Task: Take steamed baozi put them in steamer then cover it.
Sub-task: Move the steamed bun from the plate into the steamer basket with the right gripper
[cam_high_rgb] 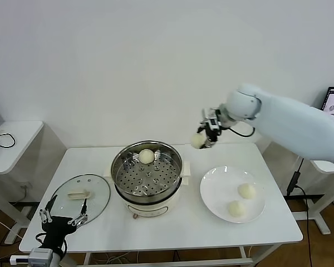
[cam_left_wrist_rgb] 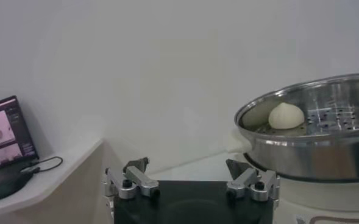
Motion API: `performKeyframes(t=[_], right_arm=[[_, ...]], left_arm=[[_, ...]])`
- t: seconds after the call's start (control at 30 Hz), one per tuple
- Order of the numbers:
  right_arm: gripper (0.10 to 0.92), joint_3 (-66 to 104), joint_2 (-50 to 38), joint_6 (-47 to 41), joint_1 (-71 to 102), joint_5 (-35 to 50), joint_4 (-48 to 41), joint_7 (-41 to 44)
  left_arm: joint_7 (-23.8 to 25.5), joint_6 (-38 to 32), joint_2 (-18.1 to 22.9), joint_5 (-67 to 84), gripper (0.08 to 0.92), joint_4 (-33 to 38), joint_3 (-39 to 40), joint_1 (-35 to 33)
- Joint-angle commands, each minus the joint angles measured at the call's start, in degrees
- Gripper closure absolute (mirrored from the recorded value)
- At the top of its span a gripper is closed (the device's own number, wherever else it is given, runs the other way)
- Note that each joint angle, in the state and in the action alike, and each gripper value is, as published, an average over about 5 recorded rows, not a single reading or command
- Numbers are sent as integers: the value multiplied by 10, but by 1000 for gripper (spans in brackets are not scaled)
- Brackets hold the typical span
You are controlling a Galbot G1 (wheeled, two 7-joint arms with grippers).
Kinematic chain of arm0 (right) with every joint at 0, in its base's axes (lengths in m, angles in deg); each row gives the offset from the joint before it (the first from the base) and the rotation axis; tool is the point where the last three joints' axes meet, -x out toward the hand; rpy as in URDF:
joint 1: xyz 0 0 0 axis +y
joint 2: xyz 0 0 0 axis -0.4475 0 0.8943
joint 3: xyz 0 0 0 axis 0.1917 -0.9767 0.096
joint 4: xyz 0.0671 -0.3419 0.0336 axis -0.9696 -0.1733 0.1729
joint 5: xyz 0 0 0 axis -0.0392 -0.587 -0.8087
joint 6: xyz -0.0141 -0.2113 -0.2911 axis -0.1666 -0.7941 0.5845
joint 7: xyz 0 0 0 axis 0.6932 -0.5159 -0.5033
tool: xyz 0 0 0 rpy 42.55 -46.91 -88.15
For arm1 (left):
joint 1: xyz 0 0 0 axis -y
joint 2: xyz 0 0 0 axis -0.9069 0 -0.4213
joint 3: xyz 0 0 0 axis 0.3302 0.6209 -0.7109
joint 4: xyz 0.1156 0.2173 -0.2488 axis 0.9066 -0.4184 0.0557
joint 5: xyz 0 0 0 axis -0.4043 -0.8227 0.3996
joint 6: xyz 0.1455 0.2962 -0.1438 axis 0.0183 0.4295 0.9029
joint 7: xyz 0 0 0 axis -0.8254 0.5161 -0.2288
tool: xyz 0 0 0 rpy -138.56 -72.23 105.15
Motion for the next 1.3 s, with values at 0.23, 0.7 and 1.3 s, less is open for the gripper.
performKeyframes(t=[0.23, 0.7, 1.3], right_arm=[[406, -31, 214, -69, 14, 85, -70, -51], [406, -34, 295, -97, 87, 75, -133, -81], [405, -33, 321, -103, 108, 38, -192, -84]], left_arm=[[0, 0, -1, 5, 177, 1, -9, 1], [0, 1, 5, 8, 177, 3, -10, 7], [0, 0, 5, 10, 177, 4, -8, 8]])
